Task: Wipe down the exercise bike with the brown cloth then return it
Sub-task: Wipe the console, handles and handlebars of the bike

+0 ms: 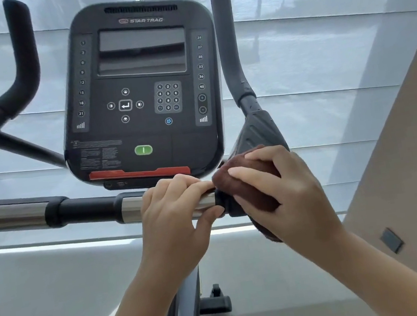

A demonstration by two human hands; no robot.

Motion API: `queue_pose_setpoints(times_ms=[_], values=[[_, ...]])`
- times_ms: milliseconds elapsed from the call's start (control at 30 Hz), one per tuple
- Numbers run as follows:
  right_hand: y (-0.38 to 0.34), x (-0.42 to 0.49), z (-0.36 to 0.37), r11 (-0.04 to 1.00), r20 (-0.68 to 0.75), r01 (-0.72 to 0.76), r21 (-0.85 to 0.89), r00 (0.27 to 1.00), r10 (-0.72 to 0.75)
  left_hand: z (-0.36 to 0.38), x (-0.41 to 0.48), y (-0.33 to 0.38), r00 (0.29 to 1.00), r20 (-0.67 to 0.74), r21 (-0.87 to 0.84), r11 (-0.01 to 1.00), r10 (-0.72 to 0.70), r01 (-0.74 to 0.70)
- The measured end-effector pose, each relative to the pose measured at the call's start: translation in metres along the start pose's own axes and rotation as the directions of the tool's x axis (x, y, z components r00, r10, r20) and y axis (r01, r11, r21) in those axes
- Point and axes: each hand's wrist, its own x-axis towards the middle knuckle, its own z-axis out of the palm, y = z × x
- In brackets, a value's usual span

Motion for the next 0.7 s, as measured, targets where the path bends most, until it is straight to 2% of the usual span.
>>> queue_pose_setpoints(times_ms=[67,100,233,433,600,700], values=[[0.008,0.007,-0.005,0.999,0.045,0.054,0.003,0.998,-0.054,0.000,0.000,0.001,1.000,0.004,0.001,1.000,-0.014,0.014],[0.017,0.019,-0.008,0.999,0.055,0.031,0.010,0.998,-0.031,-0.001,0.001,0.002,1.000,0.014,0.000,1.000,-0.022,0.022],[0.041,0.053,-0.016,0.985,0.020,-0.171,0.004,0.985,0.171,-0.004,0.002,0.005,0.997,0.049,0.005,0.998,-0.055,0.055],[0.002,-0.006,-0.003,0.999,-0.044,-0.018,0.051,0.999,0.020,-0.004,0.003,0.007,0.996,0.064,0.012,0.998,-0.068,0.067],[0.017,-0.009,-0.022,0.981,0.005,0.069,0.183,0.997,-0.071,-0.008,0.007,0.007,0.995,0.082,0.003,0.998,-0.060,0.060],[0.050,0.015,-0.034,0.979,-0.082,0.014,0.203,0.997,0.002,-0.013,0.014,0.009,0.994,0.099,-0.024,0.999,-0.038,0.041]])
